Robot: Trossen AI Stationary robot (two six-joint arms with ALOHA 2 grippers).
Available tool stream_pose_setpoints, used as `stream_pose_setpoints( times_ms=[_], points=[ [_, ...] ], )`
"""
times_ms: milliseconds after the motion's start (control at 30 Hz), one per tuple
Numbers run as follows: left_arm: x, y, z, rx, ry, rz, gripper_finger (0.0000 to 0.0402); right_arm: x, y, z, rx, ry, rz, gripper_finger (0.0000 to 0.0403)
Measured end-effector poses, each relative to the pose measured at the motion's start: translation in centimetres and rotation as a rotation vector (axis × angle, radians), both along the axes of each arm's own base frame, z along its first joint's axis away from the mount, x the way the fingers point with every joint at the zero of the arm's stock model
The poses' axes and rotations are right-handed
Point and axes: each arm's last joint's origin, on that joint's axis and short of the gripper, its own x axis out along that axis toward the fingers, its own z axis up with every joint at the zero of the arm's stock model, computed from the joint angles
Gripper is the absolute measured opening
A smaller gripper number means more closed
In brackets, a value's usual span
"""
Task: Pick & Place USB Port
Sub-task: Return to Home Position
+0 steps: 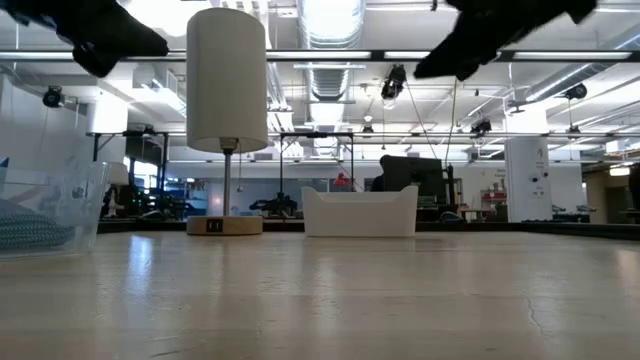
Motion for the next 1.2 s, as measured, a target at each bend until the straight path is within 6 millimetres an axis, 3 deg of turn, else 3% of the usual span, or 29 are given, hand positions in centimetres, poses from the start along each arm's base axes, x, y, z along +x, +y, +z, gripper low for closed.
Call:
stream_pose_setpoints(
  times_ms=[167,267,667,867,1200],
  points=[
    [-0.1,0.1,-1.9,0.032,-0.17,-0.164,0.0049,-2.7,0.8,-2.0,0.022,-0.334,0.113,0.0122],
    [-0.4,0.3,-2.4,0.109,-0.27,-0.225,0.0048,-4.1,1.1,-2.9,0.064,-0.434,0.162,0.0121],
    [-3.0,2.2,-4.7,0.153,-0.361,-0.191,0.0048,-7.6,1.4,-6.3,0.1,-0.491,0.152,0.0132],
    [-3.1,2.2,-6.9,0.148,-0.409,-0.303,0.0048,-8.1,1.4,-7.7,0.127,-0.483,0.146,0.0123],
    [-3.0,3.0,-7.3,0.246,-0.421,-0.263,0.0048,-8.5,1.6,-9.7,0.128,-0.438,0.175,0.0109]
  ],
)
